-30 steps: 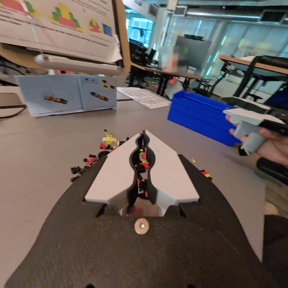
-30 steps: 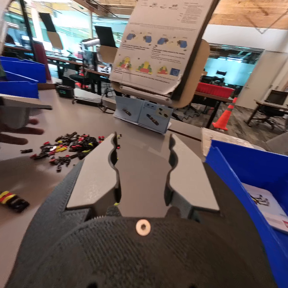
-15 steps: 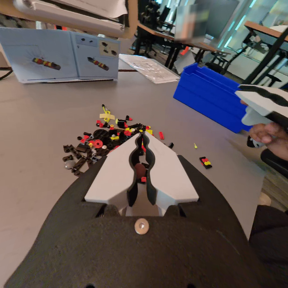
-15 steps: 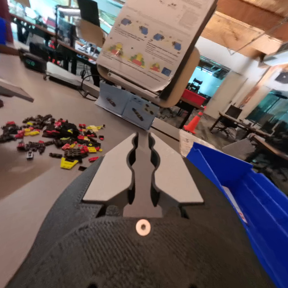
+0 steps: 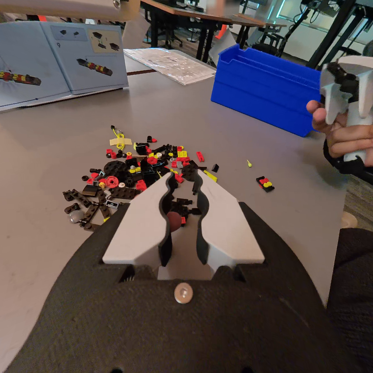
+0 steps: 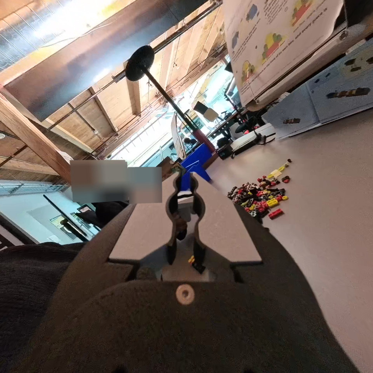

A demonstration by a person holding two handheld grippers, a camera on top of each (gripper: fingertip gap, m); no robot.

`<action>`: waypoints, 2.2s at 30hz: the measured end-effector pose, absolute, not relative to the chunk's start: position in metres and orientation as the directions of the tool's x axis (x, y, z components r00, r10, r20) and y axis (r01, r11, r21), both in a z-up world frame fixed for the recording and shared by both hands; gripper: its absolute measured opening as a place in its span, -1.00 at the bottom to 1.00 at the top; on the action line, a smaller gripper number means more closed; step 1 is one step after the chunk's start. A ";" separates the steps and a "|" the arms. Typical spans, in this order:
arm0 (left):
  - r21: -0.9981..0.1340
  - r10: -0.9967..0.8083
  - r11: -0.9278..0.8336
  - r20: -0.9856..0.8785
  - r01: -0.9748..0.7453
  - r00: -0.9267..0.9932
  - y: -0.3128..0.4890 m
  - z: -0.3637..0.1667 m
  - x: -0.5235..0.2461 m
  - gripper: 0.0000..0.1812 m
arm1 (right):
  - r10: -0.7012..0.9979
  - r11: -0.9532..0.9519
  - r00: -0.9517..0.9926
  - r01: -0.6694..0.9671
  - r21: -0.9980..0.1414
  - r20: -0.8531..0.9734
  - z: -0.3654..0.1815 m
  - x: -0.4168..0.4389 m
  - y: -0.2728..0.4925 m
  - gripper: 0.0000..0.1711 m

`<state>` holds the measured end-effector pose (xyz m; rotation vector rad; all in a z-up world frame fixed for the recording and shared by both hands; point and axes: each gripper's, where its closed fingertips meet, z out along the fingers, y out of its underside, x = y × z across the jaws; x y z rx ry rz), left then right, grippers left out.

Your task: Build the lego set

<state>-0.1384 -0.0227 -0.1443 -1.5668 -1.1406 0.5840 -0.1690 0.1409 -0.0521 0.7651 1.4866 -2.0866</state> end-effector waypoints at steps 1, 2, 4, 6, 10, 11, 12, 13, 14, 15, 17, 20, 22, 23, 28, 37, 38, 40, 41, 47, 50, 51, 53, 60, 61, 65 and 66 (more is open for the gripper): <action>-0.928 0.882 0.014 0.187 0.373 0.432 -0.021 -0.145 -0.138 -0.84 | -0.039 -0.296 -0.736 0.654 -0.696 -0.675 -0.055 -0.170 0.140 -0.89; -0.926 0.879 0.010 0.188 0.377 0.438 -0.020 -0.146 -0.137 -0.85 | -0.031 -0.283 -0.736 0.655 -0.701 -0.676 -0.057 -0.171 0.139 -0.84; -0.925 0.878 -0.004 0.179 0.379 0.445 -0.018 -0.148 -0.136 -0.85 | -0.023 -0.243 -0.738 0.659 -0.712 -0.675 -0.063 -0.166 0.132 -0.75; -0.927 0.879 -0.019 0.163 0.374 0.448 -0.017 -0.149 -0.136 -0.85 | -0.006 -0.181 -0.753 0.648 -0.740 -0.658 -0.071 -0.158 0.123 -0.72; -0.931 0.880 -0.038 0.141 0.363 0.453 -0.017 -0.149 -0.136 -0.85 | 0.104 -0.035 -0.837 0.537 -0.843 -0.538 -0.094 -0.148 0.110 -0.71; -0.931 0.879 -0.042 0.138 0.364 0.456 -0.016 -0.149 -0.136 -0.84 | 0.141 0.011 -0.853 0.509 -0.861 -0.503 -0.102 -0.148 0.109 -0.73; -0.930 0.879 -0.046 0.136 0.365 0.457 -0.016 -0.150 -0.136 -0.84 | 0.177 0.054 -0.855 0.502 -0.863 -0.487 -0.112 -0.148 0.109 -0.76; -0.929 0.878 -0.050 0.135 0.368 0.459 -0.016 -0.151 -0.135 -0.84 | 0.206 0.089 -0.844 0.520 -0.849 -0.496 -0.122 -0.149 0.109 -0.76; -0.928 0.878 -0.053 0.134 0.370 0.460 -0.015 -0.152 -0.135 -0.84 | 0.220 0.118 -0.823 0.555 -0.823 -0.524 -0.131 -0.149 0.109 -0.74; -0.927 0.877 -0.055 0.132 0.371 0.461 -0.015 -0.152 -0.135 -0.84 | 0.227 0.146 -0.800 0.592 -0.792 -0.556 -0.138 -0.149 0.109 -0.71; -0.926 0.877 -0.062 0.127 0.371 0.464 -0.015 -0.153 -0.135 -0.84 | 0.236 0.199 -0.774 0.631 -0.750 -0.588 -0.147 -0.150 0.110 -0.58; -0.926 0.877 -0.075 0.115 0.369 0.467 -0.014 -0.153 -0.134 -0.85 | 0.266 0.257 -0.788 0.613 -0.747 -0.555 -0.155 -0.152 0.111 -0.42; -0.926 0.876 -0.084 0.107 0.369 0.470 -0.014 -0.154 -0.134 -0.85 | 0.287 0.277 -0.825 0.558 -0.782 -0.486 -0.155 -0.154 0.112 -0.40; -0.925 0.876 -0.089 0.103 0.368 0.472 -0.013 -0.154 -0.134 -0.85 | 0.301 0.291 -0.847 0.519 -0.803 -0.439 -0.154 -0.155 0.113 -0.38; -0.926 0.875 -0.109 0.082 0.361 0.477 -0.013 -0.155 -0.133 -0.85 | 0.340 0.404 -0.915 0.349 -0.846 -0.216 -0.161 -0.158 0.117 -0.40; -0.922 0.870 -0.143 0.056 0.359 0.490 -0.010 -0.158 -0.132 -0.85 | 0.300 0.413 -0.891 0.443 -0.795 -0.341 -0.171 -0.145 0.110 -0.45; -0.922 0.869 -0.147 0.052 0.358 0.492 -0.010 -0.158 -0.132 -0.85 | 0.301 0.407 -0.889 0.446 -0.797 -0.344 -0.170 -0.146 0.111 -0.46; -0.921 0.868 -0.159 0.041 0.356 0.496 -0.009 -0.159 -0.131 -0.86 | 0.300 0.399 -0.887 0.451 -0.798 -0.352 -0.168 -0.146 0.111 -0.48; -0.921 0.867 -0.166 0.035 0.354 0.498 -0.008 -0.160 -0.131 -0.86 | 0.298 0.399 -0.887 0.452 -0.798 -0.353 -0.168 -0.145 0.110 -0.48; -0.911 0.852 -0.214 0.002 0.352 0.523 -0.004 -0.163 -0.128 -0.85 | 0.303 0.439 -0.907 0.404 -0.802 -0.291 -0.172 -0.146 0.112 -0.50; -0.863 0.748 -0.361 -0.041 0.353 0.663 0.010 -0.174 -0.108 -0.80 | 0.311 0.442 -0.913 0.384 -0.810 -0.263 -0.169 -0.149 0.115 -0.51; -0.842 0.698 -0.422 -0.065 0.337 0.713 0.014 -0.177 -0.099 -0.77 | 0.311 0.439 -0.913 0.384 -0.812 -0.264 -0.168 -0.150 0.116 -0.51; -0.800 0.629 -0.516 -0.112 0.306 0.769 0.017 -0.182 -0.083 -0.75 | 0.316 0.430 -0.910 0.388 -0.815 -0.267 -0.165 -0.152 0.118 -0.52; -0.728 0.525 -0.580 0.011 0.366 0.851 0.026 -0.191 -0.049 -0.73 | 0.362 0.383 -0.861 0.487 -0.785 -0.357 -0.160 -0.160 0.125 -0.63; -0.719 0.525 -0.588 0.011 0.372 0.851 0.025 -0.194 -0.048 -0.73 | 0.361 0.382 -0.861 0.486 -0.786 -0.358 -0.160 -0.160 0.125 -0.63; -0.674 0.508 -0.634 0.006 0.379 0.861 0.024 -0.207 -0.043 -0.68 | 0.352 0.401 -0.868 0.477 -0.782 -0.350 -0.162 -0.157 0.123 -0.62; -0.664 0.499 -0.644 0.013 0.380 0.867 0.025 -0.210 -0.040 -0.68 | 0.351 0.407 -0.870 0.475 -0.780 -0.346 -0.163 -0.157 0.123 -0.61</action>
